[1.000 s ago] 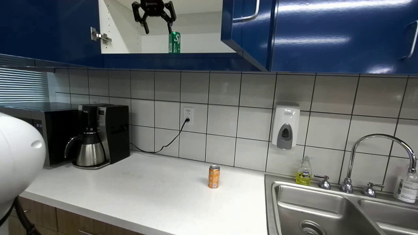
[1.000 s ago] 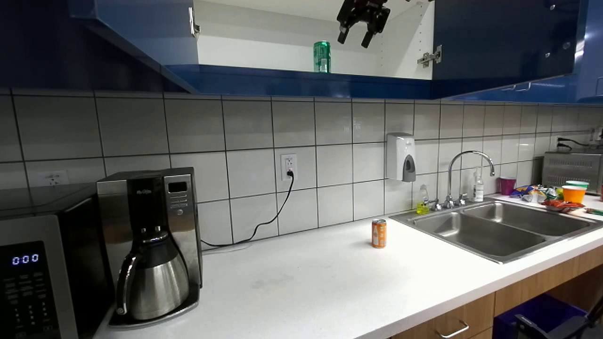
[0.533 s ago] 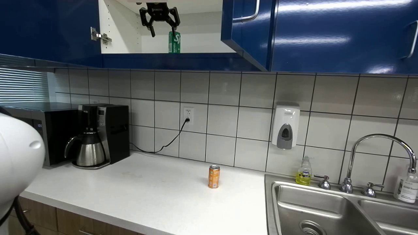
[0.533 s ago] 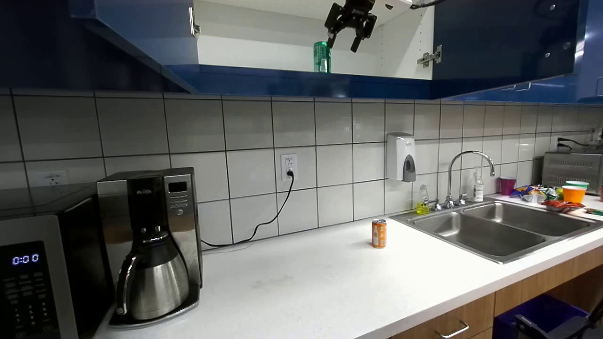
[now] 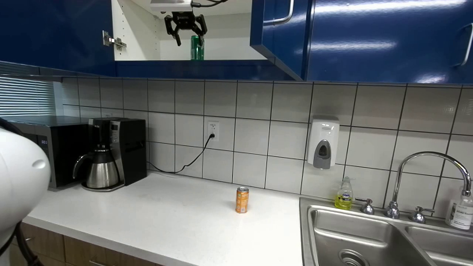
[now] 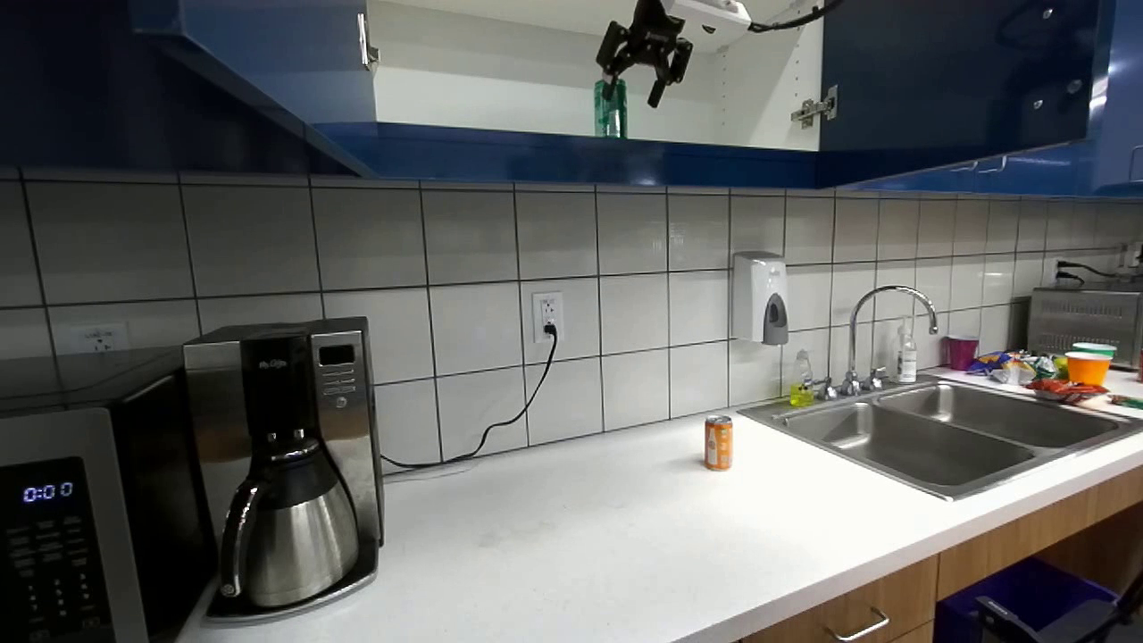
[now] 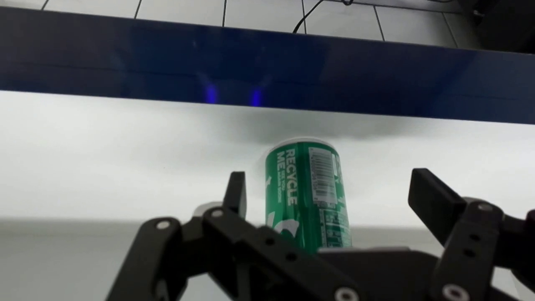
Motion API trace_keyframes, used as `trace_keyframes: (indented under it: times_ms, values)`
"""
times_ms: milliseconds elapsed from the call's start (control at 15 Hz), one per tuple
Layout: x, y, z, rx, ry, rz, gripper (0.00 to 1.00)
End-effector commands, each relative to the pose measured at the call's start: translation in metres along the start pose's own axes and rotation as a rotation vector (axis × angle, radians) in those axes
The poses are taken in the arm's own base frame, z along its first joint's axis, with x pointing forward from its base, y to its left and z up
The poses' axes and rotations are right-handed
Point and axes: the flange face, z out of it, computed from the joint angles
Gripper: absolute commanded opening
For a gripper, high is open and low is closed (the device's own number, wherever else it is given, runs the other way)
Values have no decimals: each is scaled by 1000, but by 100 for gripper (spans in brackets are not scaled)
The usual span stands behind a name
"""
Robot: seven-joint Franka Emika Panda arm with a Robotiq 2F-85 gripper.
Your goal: Remove the green can from the open upper cabinet then place it on the counter.
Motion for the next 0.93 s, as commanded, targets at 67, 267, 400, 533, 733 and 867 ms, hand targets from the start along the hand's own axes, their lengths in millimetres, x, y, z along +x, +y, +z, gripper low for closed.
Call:
trace_keyframes:
  times_ms: [67,267,400,533,733,867]
  values:
    - [20,0,3,-34,28,31,100]
    - [26,1,9,-45,31,39,100]
    - [30,3,10,-52,35,43,100]
    - [34,5,10,-55,41,48,100]
    - [40,7,11,-56,48,52,100]
    - [43,8,13,-60,50,51,100]
